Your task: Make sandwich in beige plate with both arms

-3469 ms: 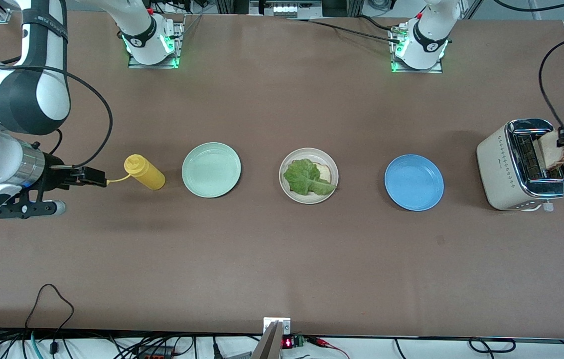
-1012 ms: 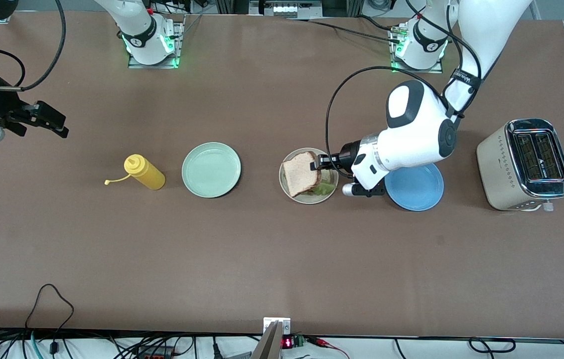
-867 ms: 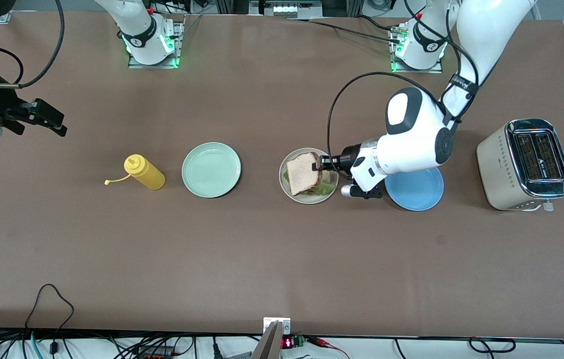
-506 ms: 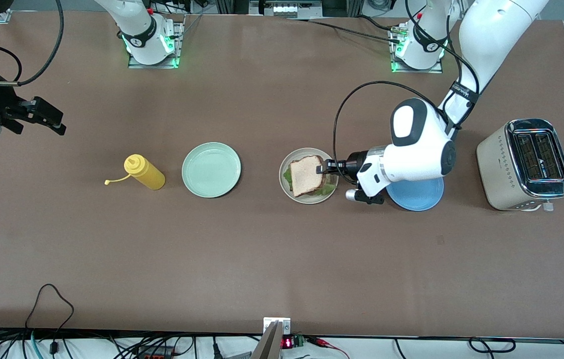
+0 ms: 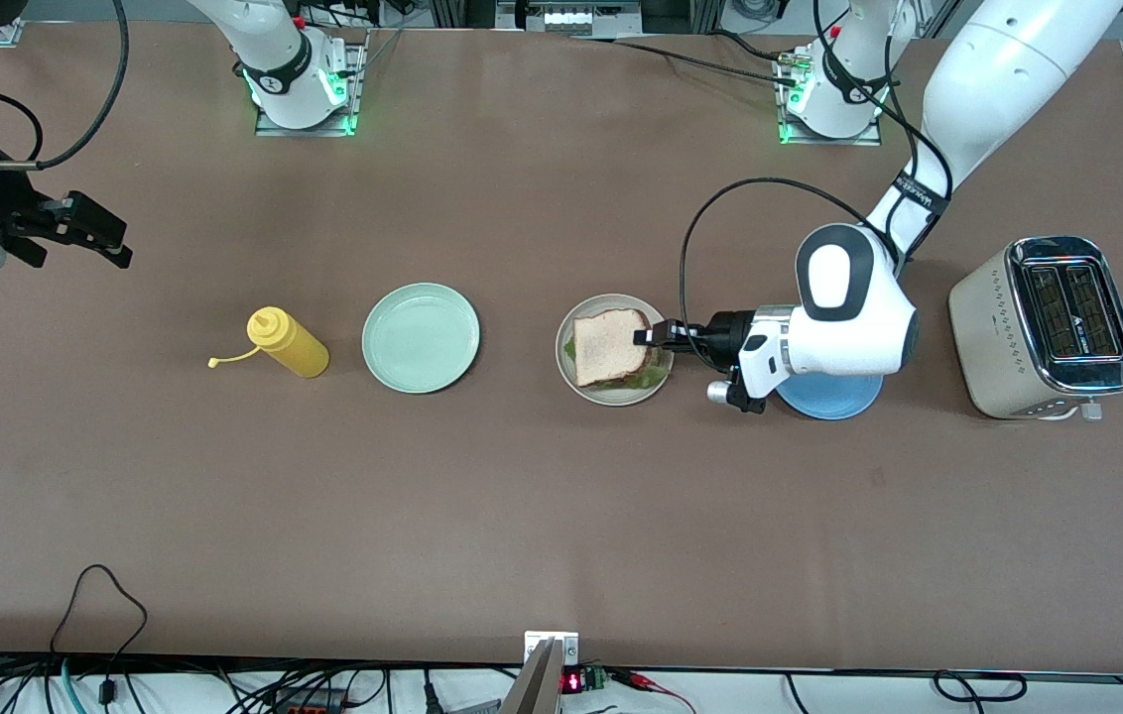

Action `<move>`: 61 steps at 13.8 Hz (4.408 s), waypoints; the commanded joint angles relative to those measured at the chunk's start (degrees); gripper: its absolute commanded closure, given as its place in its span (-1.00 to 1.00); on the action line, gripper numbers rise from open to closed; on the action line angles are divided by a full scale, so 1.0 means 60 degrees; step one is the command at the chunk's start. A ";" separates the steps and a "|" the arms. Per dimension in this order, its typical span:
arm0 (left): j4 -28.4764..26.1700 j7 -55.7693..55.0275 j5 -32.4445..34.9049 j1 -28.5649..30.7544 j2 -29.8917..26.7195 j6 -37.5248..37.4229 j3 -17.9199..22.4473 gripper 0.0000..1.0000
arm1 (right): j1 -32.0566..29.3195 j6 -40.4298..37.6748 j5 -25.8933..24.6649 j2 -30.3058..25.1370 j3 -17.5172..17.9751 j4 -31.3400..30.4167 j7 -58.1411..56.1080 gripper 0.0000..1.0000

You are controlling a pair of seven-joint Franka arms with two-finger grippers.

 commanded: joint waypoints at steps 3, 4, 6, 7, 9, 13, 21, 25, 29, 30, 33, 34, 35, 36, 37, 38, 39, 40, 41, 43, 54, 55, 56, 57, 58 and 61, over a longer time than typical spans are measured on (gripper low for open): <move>-0.0446 0.2429 -0.1564 0.0276 0.0461 -0.0098 -0.0101 0.99 | -0.0034 -0.0144 -0.0122 -0.0155 -0.0071 -0.0038 -0.0166 -1.00; -0.0563 0.2473 -0.1564 0.0378 0.0461 -0.0098 -0.0101 0.99 | -0.0005 -0.0144 -0.0122 -0.0155 -0.0071 -0.0038 -0.0166 -1.00; -0.0753 0.2911 -0.1564 0.0481 0.0475 -0.0113 -0.0086 0.99 | 0.0010 -0.0144 -0.0122 -0.0155 -0.0057 -0.0024 -0.0181 -1.00; -0.0783 0.3145 -0.1564 0.0554 0.0504 -0.0113 -0.0072 0.99 | 0.0010 -0.0144 -0.0122 -0.0155 -0.0057 -0.0009 -0.0196 -1.00; -0.0783 0.3454 -0.1564 0.0584 0.0665 -0.0113 -0.0042 0.99 | 0.0010 -0.0144 -0.0122 -0.0155 -0.0057 0.0006 -0.0210 -1.00; -0.0739 0.3499 -0.1564 0.0554 0.0739 -0.0055 0.0002 -0.67 | -0.0005 -0.0393 -0.0122 -0.0170 -0.0100 0.0006 -0.0474 -1.00; -0.0739 0.3485 -0.1432 0.0511 0.0724 -0.0025 0.0425 -1.00 | 0.0083 -0.0393 -0.0078 -0.0140 -0.0056 0.0020 -0.0445 -1.00; -0.0739 0.3412 -0.1417 0.0466 0.0637 -0.0025 0.0588 -1.00 | 0.0083 -0.0393 -0.0078 -0.0053 -0.0042 0.0312 -0.0503 -1.00; -0.0842 0.2799 -0.0557 0.0481 -0.0255 -0.0069 0.0588 -1.00 | 0.0054 -0.0393 -0.0121 0.0006 -0.0071 0.0430 -0.0372 -1.00; -0.0842 0.2361 0.0027 0.0510 -0.0475 -0.0098 0.0588 -1.00 | 0.0068 -0.0379 -0.0122 0.0006 -0.0071 0.0459 -0.0357 -1.00; -0.0667 0.0619 0.1960 0.0525 -0.1090 -0.0360 0.0588 -1.00 | 0.0171 -0.0408 -0.0122 -0.0023 -0.0042 0.0460 -0.0357 -1.00; -0.0521 0.0222 0.2503 0.0540 -0.1194 -0.0637 0.0588 -1.00 | 0.0215 -0.0408 -0.0122 -0.0009 -0.0042 0.0489 -0.0357 -1.00; -0.0418 -0.0159 0.3161 0.0583 -0.1340 -0.0901 0.0588 -1.00 | 0.0230 -0.0408 -0.0122 0.0020 -0.0027 0.0562 -0.0444 -1.00; -0.0330 -0.0583 0.4052 0.0569 -0.1559 -0.1063 0.0602 -1.00 | 0.0288 -0.0451 -0.0107 0.0021 -0.0042 0.0606 -0.0503 -1.00; -0.0170 -0.1037 0.5076 0.0584 -0.1648 -0.1254 0.0588 -1.00 | 0.0390 -0.0466 -0.0078 0.0050 -0.0042 0.0621 -0.0489 -1.00; 0.0064 -0.1462 0.5942 0.0598 -0.1707 -0.1705 0.0588 -1.00 | 0.0434 -0.0481 -0.0049 0.0108 -0.0042 0.0664 -0.0489 -1.00; 0.0356 -0.1742 0.6632 0.0599 -0.1736 -0.2261 0.0588 -1.00 | 0.0449 -0.0510 -0.0005 0.0109 -0.0042 0.0781 -0.0431 -1.00; 0.0649 -0.1948 0.7335 0.0599 -0.1737 -0.2701 0.0588 -1.00 | 0.0493 -0.0568 -0.0005 0.0109 -0.0042 0.0811 -0.0416 -1.00; 0.0913 -0.2051 0.7908 0.0599 -0.1751 -0.3112 0.0602 -1.00 | 0.0493 -0.0656 -0.0048 0.0123 -0.0056 0.0826 -0.0415 -1.00; 0.1528 -0.2199 0.9007 0.0613 -0.1766 -0.4063 0.0602 -1.00 | 0.0493 -0.0671 -0.0063 0.0138 -0.0042 0.0826 -0.0430 -1.00; 0.4886 -0.2214 1.1064 0.0440 -0.2320 -0.8155 0.1214 -1.00 | 0.0479 -0.0378 0.0054 0.0343 -0.0057 0.0753 -0.0430 -1.00; 0.4886 -0.2199 1.0860 0.0002 -0.2526 -0.8155 0.1899 -1.00 | 0.0479 -0.0378 0.0054 0.0343 -0.0057 0.0753 -0.0416 -1.00; 0.4842 -0.2185 1.0452 -0.0713 -0.2818 -0.8126 0.2907 -1.00 | 0.0479 -0.0378 0.0054 0.0372 -0.0057 0.0753 -0.0415 -1.00; 0.4813 -0.2184 0.9781 -0.1256 -0.3024 -0.8126 0.3917 -1.00 | 0.0479 -0.0378 0.0054 0.0387 -0.0057 0.0753 -0.0415 -1.00; 0.4508 -0.2184 0.9107 -0.1653 -0.3287 -0.8126 0.4754 -1.00 | 0.0479 -0.0378 0.0054 0.0387 -0.0057 0.0767 -0.0415 -1.00; 0.3323 -0.2228 0.8441 -0.2387 -0.4281 -0.7456 0.6062 -1.00 | 0.0464 -0.0349 0.0069 0.0431 -0.0057 0.0782 -0.0386 -1.00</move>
